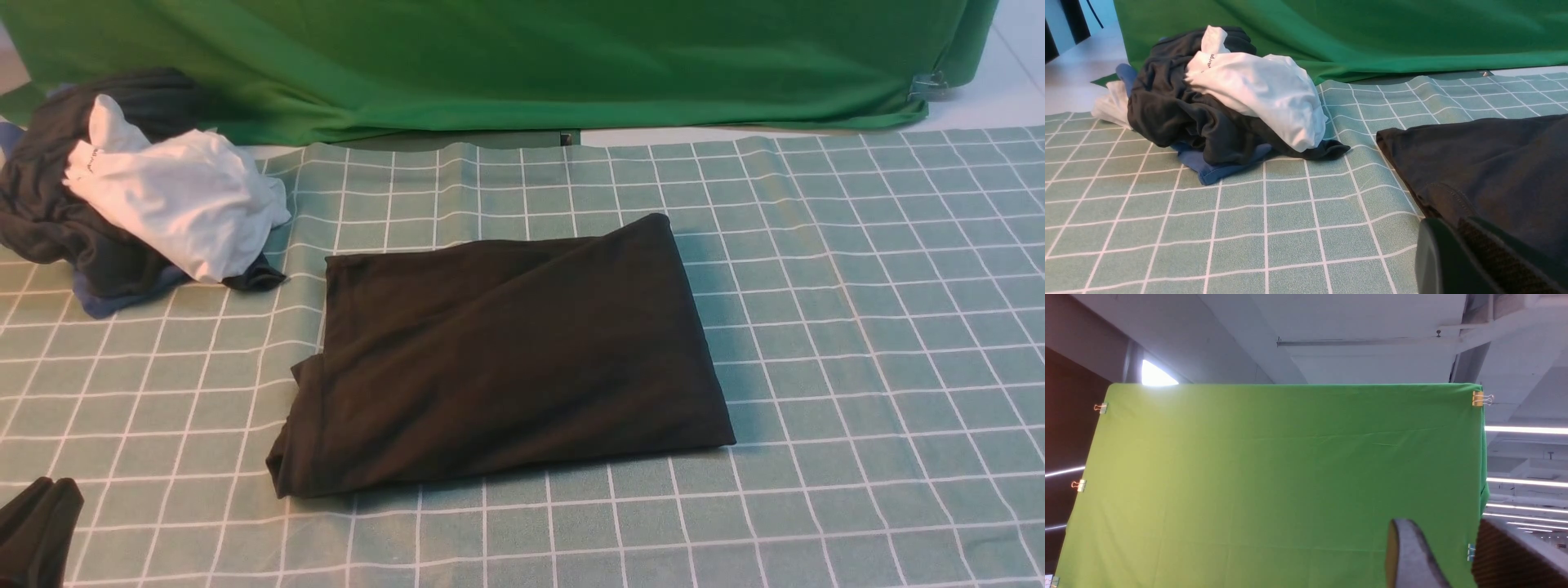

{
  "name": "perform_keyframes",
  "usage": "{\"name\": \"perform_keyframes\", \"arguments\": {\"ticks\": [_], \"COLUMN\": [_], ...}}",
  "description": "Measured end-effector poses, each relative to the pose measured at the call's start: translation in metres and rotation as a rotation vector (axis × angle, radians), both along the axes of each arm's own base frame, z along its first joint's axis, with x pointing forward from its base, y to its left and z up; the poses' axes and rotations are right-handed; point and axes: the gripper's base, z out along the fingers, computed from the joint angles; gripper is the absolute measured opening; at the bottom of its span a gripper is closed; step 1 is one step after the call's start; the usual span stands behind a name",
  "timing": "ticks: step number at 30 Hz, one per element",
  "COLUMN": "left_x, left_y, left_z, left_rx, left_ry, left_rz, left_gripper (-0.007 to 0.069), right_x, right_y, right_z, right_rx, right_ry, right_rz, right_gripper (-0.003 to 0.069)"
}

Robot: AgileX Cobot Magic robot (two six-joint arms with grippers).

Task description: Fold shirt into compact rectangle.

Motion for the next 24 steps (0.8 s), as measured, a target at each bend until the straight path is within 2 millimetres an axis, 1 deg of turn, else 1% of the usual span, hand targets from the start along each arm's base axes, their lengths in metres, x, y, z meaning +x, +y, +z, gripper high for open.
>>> {"name": "perform_keyframes", "arguments": {"ticks": [6,10,11,12,13,14,16,17,19,21,22,23,24], "left_x": [0.000,0.000,0.000,0.000,0.000,0.000,0.000,0.000,0.000,0.000,0.000,0.000,0.000], "left_y": [0.000,0.000,0.000,0.000,0.000,0.000,0.000,0.000,0.000,0.000,0.000,0.000,0.000], "left_z": [0.000,0.000,0.000,0.000,0.000,0.000,0.000,0.000,0.000,0.000,0.000,0.000,0.000], "left_rx": [0.002,0.003,0.003,0.004,0.004,0.004,0.004,0.004,0.004,0.004,0.004,0.004,0.004], "left_ry": [0.000,0.000,0.000,0.000,0.000,0.000,0.000,0.000,0.000,0.000,0.000,0.000,0.000], "left_rz": [0.000,0.000,0.000,0.000,0.000,0.000,0.000,0.000,0.000,0.000,0.000,0.000,0.000], "left_gripper": [0.0013,0.0013,0.0013,0.0013,0.0013,0.0013,0.0013,0.0013,0.0013,0.0013,0.0013,0.0013,0.0013], "right_x": [0.002,0.017,0.026,0.030,0.042,0.042,0.062,0.068,0.080,0.089,0.091,0.092,0.094], "right_y": [0.001,0.007,0.010,0.012,0.015,0.015,0.019,0.020,0.020,0.019,0.018,0.018,0.017], "right_z": [-0.002,-0.021,-0.032,-0.039,-0.055,-0.055,-0.091,-0.103,-0.134,-0.166,-0.178,-0.181,-0.198], "right_rx": [-0.011,-0.057,-0.078,-0.086,-0.105,-0.105,-0.136,-0.144,-0.160,-0.172,-0.177,-0.178,-0.182], "right_ry": [0.016,0.089,0.129,0.151,0.207,0.208,0.328,0.367,0.464,0.566,0.603,0.612,0.671], "right_rz": [-0.005,-0.039,-0.066,-0.086,-0.116,-0.121,-0.181,-0.199,-0.241,-0.281,-0.293,-0.296,-0.313], "right_gripper": [0.0237,0.0237,0.0237,0.0237,0.0237,0.0237,0.0238,0.0238,0.0238,0.0238,0.0238,0.0238,0.0238]}}
